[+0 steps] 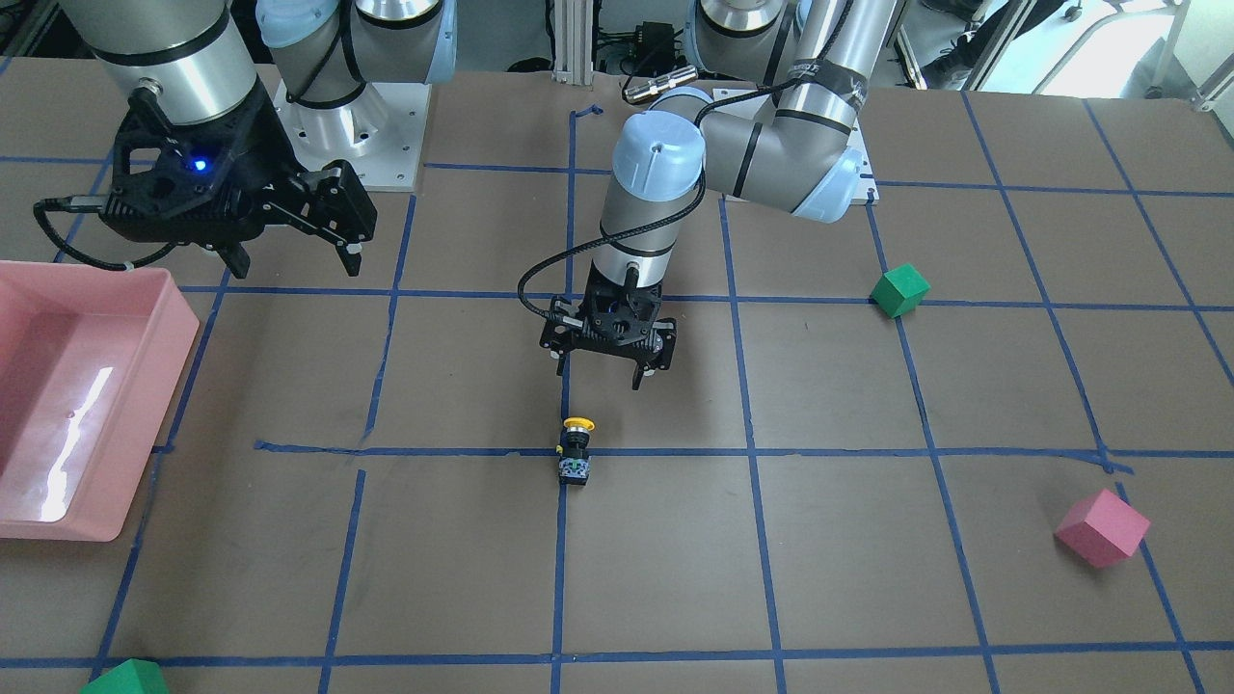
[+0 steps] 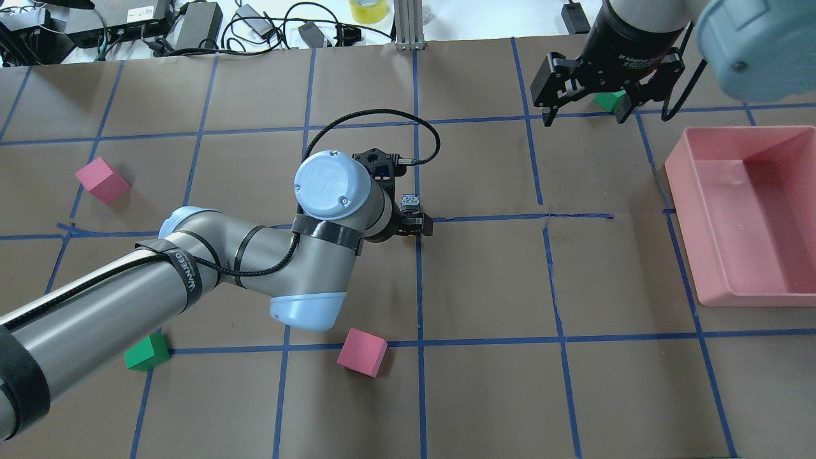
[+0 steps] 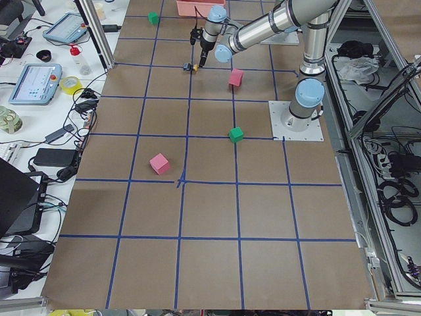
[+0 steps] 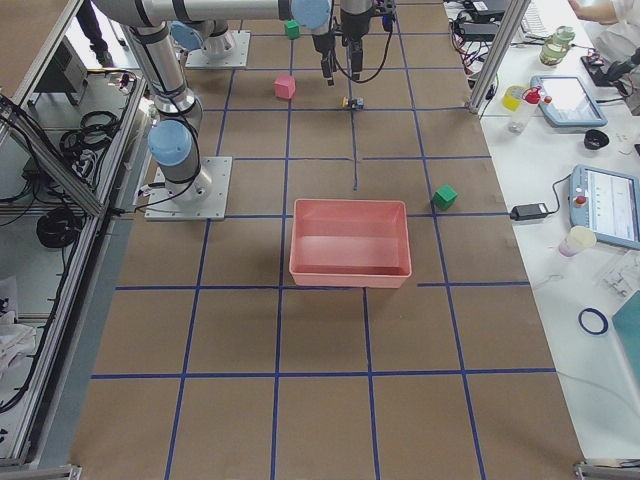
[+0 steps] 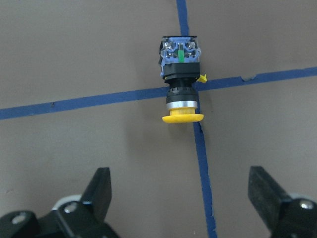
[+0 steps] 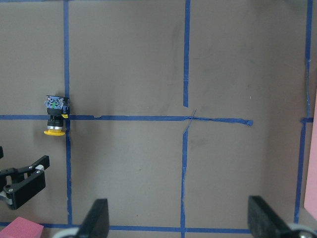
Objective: Align button upright
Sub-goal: 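Lower the left gripper and grasp the button near its yellow cap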
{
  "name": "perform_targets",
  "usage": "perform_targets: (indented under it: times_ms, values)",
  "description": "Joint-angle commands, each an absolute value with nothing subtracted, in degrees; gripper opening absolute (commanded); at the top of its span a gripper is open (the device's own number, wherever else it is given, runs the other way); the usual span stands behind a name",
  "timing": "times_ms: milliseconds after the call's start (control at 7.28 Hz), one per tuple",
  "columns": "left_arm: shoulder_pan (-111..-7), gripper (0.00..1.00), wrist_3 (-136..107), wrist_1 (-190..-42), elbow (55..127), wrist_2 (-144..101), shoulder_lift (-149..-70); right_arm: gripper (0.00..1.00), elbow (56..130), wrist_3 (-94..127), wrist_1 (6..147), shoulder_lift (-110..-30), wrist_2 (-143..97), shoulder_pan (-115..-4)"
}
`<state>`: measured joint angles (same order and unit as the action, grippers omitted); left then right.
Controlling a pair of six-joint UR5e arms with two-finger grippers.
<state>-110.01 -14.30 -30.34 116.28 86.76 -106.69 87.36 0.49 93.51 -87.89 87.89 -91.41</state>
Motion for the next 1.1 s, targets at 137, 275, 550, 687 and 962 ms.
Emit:
perform_targets:
  times_ms: [137, 275, 550, 687, 962]
  values:
    - [-110.0, 0.98, -15.1, -27.6, 115.1, 86.7, -110.5, 1.0, 87.5, 0.5, 93.5, -87.9, 87.9, -91.4]
    - [-110.0, 0.98, -15.0, -26.1, 114.8, 86.7, -112.0, 1.0, 87.4, 0.4, 93.5, -87.9, 87.9, -91.4]
    - [-110.0, 0.96, -15.1, -24.1, 114.6, 86.7, -114.4, 1.0, 87.5, 0.5, 93.4, -87.9, 87.9, -91.4]
    - [-110.0, 0.96, -15.1, -24.1, 113.6, 86.7, -115.4, 1.0, 87.5, 0.5, 93.4, -87.9, 87.9, -91.3]
    - [-110.0, 0.92, -15.1, -24.1, 112.9, 86.0, -116.9, 1.0, 87.7, 0.4, 93.5, -87.9, 87.9, -91.3]
